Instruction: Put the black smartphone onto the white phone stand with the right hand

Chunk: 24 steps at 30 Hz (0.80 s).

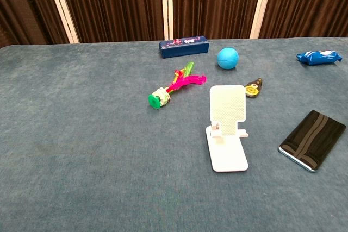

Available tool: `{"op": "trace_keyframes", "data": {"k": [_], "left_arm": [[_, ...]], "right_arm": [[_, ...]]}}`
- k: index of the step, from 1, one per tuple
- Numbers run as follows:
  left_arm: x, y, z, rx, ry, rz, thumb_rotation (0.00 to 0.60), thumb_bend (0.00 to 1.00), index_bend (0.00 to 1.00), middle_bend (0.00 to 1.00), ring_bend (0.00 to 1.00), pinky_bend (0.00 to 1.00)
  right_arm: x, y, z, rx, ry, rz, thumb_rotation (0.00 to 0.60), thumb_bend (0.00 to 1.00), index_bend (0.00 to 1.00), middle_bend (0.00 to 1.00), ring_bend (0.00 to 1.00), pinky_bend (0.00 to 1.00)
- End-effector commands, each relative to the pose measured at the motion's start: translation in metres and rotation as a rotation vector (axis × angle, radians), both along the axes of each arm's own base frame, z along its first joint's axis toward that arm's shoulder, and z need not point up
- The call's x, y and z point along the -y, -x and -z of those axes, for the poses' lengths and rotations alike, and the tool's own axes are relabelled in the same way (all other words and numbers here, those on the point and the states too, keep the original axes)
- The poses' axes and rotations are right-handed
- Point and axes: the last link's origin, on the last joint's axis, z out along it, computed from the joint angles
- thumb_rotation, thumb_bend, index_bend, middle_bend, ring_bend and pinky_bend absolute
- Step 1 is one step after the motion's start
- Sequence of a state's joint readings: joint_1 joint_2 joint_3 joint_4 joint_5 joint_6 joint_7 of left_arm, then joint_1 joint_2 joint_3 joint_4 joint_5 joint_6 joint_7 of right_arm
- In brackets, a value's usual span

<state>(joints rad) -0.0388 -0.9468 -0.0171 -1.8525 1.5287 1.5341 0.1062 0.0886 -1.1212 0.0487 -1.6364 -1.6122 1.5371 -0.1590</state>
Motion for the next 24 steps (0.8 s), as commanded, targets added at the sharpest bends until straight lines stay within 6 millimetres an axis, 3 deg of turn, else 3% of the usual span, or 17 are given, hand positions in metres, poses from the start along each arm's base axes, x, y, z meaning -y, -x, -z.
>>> {"op": "trace_keyframes", "data": {"k": [1,7,11,16,24], "left_arm": [[0.0,0.0,0.0,-0.001,0.001,-0.001,0.6,0.0,0.0,0.0,0.0,0.0],[-0.001,0.001,0.0,-0.003,-0.002,-0.002,0.6,0.0,0.0,0.0,0.0,0.0],[-0.004,0.002,0.003,-0.009,0.002,-0.01,0.6,0.0,0.0,0.0,0.0,0.0],[-0.012,0.005,0.009,-0.032,0.009,-0.028,0.6,0.0,0.0,0.0,0.0,0.0],[-0.025,0.012,0.019,-0.065,0.022,-0.073,0.6,0.0,0.0,0.0,0.0,0.0]], "right_arm": [[0.0,0.0,0.001,0.0,-0.011,-0.001,0.6,0.0,0.0,0.0,0.0,0.0],[0.006,0.003,0.006,-0.022,-0.074,-0.004,0.6,0.0,0.0,0.0,0.0,0.0],[0.03,0.009,0.015,-0.121,-0.214,-0.052,0.6,0.0,0.0,0.0,0.0,0.0],[0.074,0.012,0.029,-0.265,-0.409,-0.161,0.6,0.0,0.0,0.0,0.0,0.0],[0.106,0.008,0.064,-0.431,-0.585,-0.43,0.6,0.0,0.01,0.03,0.0,0.02]]}}
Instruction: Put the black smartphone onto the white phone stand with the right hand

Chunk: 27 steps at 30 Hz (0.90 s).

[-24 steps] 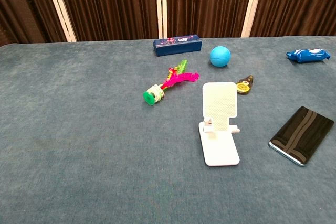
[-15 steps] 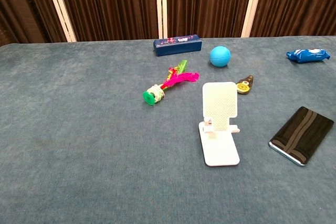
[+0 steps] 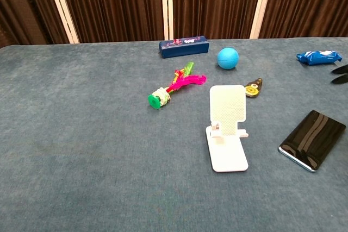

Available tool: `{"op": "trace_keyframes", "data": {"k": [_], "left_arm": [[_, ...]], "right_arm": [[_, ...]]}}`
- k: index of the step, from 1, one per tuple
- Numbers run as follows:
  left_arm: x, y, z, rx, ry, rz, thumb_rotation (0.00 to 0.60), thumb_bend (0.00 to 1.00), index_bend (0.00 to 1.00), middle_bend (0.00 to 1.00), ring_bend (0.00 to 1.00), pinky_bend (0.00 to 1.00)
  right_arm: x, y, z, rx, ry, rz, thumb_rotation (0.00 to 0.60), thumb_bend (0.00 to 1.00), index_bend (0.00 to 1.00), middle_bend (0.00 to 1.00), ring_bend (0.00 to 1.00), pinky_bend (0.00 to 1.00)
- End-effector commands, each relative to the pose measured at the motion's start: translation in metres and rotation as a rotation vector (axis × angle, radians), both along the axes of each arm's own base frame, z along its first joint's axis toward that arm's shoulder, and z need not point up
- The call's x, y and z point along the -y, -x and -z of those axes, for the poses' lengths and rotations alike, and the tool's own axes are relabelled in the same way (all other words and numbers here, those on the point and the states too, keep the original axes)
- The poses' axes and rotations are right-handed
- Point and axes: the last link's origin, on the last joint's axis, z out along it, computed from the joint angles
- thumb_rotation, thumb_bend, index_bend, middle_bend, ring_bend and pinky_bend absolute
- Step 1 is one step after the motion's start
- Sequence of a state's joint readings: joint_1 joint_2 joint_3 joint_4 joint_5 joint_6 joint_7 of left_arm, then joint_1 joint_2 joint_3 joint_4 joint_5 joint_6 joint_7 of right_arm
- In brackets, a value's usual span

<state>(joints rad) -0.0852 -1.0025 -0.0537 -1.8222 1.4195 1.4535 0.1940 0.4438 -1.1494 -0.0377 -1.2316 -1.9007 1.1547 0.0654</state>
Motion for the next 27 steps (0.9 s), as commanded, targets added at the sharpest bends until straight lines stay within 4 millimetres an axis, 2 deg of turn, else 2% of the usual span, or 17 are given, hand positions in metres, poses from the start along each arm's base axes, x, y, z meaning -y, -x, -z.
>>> {"op": "trace_keyframes", "data": {"k": [1,7,17,27], "left_arm": [[-0.006,0.003,0.005,-0.017,0.01,-0.017,0.6,0.0,0.0,0.0,0.0,0.0],[-0.013,0.008,0.013,-0.045,0.021,-0.047,0.6,0.0,0.0,0.0,0.0,0.0],[-0.018,0.012,0.019,-0.068,0.03,-0.072,0.6,0.0,0.0,0.0,0.0,0.0],[-0.02,0.014,0.019,-0.07,0.028,-0.08,0.6,0.0,0.0,0.0,0.0,0.0]], "right_arm": [[0.018,-0.008,0.028,-0.057,-0.145,-0.166,0.6,0.0,0.02,0.05,0.0,0.03],[0.038,-0.01,0.045,-0.125,-0.231,-0.28,0.6,0.0,0.08,0.13,0.04,0.12],[0.057,-0.003,0.071,-0.186,-0.279,-0.322,0.6,0.0,0.09,0.15,0.06,0.15],[0.071,0.003,0.076,-0.239,-0.264,-0.316,0.6,0.0,0.09,0.14,0.06,0.15]]}}
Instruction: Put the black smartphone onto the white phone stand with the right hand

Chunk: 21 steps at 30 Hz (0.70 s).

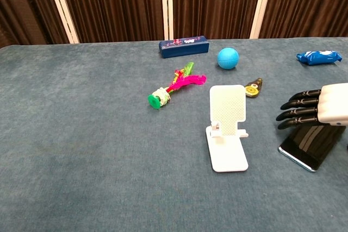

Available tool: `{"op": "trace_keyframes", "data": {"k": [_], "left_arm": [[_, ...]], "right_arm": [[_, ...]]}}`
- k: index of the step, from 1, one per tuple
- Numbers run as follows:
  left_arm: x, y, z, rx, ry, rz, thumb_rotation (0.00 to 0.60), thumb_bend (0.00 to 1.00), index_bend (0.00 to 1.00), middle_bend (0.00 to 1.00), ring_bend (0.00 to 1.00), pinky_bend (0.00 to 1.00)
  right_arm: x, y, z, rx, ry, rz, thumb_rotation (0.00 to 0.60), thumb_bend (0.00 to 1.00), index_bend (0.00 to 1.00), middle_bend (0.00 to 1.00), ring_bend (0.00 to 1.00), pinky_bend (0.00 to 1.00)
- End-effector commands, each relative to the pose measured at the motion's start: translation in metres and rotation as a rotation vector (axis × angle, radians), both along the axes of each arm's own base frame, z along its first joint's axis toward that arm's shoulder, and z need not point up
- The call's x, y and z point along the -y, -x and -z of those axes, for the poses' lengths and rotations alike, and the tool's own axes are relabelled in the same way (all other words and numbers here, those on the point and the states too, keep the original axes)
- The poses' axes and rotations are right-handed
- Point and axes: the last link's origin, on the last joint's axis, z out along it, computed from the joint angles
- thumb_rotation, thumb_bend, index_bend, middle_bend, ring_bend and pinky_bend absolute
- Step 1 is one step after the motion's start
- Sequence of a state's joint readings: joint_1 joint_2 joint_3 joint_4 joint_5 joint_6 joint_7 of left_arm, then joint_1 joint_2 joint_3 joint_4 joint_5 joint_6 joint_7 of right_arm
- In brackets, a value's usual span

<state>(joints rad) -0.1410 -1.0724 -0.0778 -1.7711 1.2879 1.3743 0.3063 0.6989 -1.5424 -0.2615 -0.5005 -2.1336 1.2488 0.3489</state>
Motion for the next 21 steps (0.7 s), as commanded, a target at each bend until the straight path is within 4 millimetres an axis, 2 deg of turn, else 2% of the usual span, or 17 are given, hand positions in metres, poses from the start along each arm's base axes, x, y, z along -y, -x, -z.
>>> {"op": "trace_keyframes", "data": {"k": [1,7,10,13,17,21], "left_arm": [[-0.0002,0.0004,-0.0002,-0.001,0.0,-0.001,0.6,0.0,0.0,0.0,0.0,0.0],[-0.0003,0.0006,0.001,-0.004,0.003,-0.003,0.6,0.0,0.0,0.0,0.0,0.0],[-0.0004,0.0005,0.0013,-0.004,0.003,-0.002,0.6,0.0,0.0,0.0,0.0,0.0],[-0.0005,0.0009,0.0019,-0.006,0.005,-0.005,0.6,0.0,0.0,0.0,0.0,0.0],[-0.0006,0.001,0.0026,-0.006,0.007,-0.006,0.6,0.0,0.0,0.0,0.0,0.0],[-0.0005,0.0009,0.0025,-0.005,0.007,-0.005,0.6,0.0,0.0,0.0,0.0,0.0]], "right_arm": [[0.0044,0.0014,0.0016,-0.016,0.012,0.004,0.6,0.0,0.09,0.14,0.06,0.15],[0.0069,0.0049,0.0007,-0.042,0.014,0.005,0.6,0.01,0.11,0.16,0.07,0.15],[0.006,0.0073,0.002,-0.047,0.011,0.015,0.6,0.05,0.15,0.2,0.1,0.15],[0.0043,0.0077,0.0036,-0.036,0.008,0.021,0.6,0.14,0.26,0.3,0.2,0.19],[0.0017,0.0077,0.0035,-0.013,0.005,0.019,0.6,0.35,0.44,0.47,0.36,0.38],[-0.0024,0.0082,-0.0005,0.02,0.002,0.013,0.6,0.48,0.52,0.52,0.41,0.44]]}}
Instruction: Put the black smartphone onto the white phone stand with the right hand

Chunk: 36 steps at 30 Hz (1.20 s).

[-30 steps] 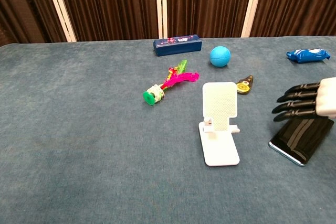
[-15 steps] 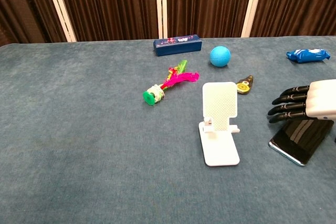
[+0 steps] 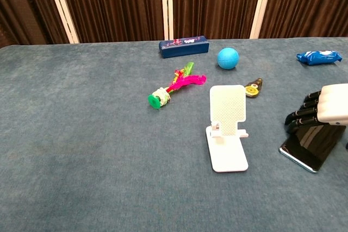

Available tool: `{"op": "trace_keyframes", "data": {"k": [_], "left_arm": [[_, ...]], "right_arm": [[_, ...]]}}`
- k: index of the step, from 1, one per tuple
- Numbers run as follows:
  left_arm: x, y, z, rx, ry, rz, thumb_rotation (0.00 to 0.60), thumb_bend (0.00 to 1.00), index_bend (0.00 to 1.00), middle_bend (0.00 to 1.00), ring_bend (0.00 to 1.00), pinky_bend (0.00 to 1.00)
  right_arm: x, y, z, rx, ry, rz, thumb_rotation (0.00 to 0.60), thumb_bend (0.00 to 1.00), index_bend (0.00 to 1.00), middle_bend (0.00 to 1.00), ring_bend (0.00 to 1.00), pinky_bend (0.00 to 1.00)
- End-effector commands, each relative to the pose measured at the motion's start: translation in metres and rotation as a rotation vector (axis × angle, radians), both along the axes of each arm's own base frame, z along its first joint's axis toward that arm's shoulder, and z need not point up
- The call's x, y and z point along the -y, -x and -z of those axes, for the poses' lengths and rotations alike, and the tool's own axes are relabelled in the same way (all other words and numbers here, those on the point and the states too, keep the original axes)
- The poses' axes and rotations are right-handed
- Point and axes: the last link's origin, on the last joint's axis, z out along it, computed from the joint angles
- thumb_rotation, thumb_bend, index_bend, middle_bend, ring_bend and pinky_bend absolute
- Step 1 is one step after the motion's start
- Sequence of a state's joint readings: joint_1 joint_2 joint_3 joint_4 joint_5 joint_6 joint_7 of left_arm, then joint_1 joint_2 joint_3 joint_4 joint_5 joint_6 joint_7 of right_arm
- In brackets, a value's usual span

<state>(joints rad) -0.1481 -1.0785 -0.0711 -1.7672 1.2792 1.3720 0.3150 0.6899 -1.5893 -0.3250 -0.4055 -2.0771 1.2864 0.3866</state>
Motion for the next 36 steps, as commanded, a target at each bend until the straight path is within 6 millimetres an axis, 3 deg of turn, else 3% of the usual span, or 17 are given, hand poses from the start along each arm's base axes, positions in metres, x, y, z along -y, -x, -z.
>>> {"op": "trace_keyframes", "data": {"k": [1,19,22,29,36], "left_arm": [[0.0,0.0,0.0,0.001,0.0,0.0,0.6,0.0,0.0,0.0,0.0,0.0],[0.002,-0.004,-0.001,0.014,0.004,0.016,0.6,0.0,0.0,0.0,0.0,0.0],[0.003,-0.004,-0.002,0.022,0.003,0.018,0.6,0.0,0.0,0.0,0.0,0.0],[0.003,-0.004,-0.004,0.032,0.005,0.018,0.6,0.0,0.0,0.0,0.0,0.0],[0.004,-0.004,-0.006,0.04,0.002,0.018,0.6,0.0,0.0,0.0,0.0,0.0]], "right_arm": [[-0.004,0.001,-0.003,0.023,-0.001,0.0,0.6,0.5,0.53,0.52,0.42,0.45],[-0.008,-0.005,-0.045,0.102,0.118,-0.143,0.6,0.52,0.55,0.53,0.44,0.47],[-0.005,-0.02,-0.068,0.133,0.2,-0.264,0.6,0.52,0.55,0.53,0.44,0.47],[-0.005,-0.06,-0.096,0.209,0.294,-0.456,0.6,0.52,0.55,0.53,0.44,0.47],[-0.008,-0.1,-0.097,0.13,0.402,-0.681,0.6,0.52,0.55,0.53,0.44,0.47]]}}
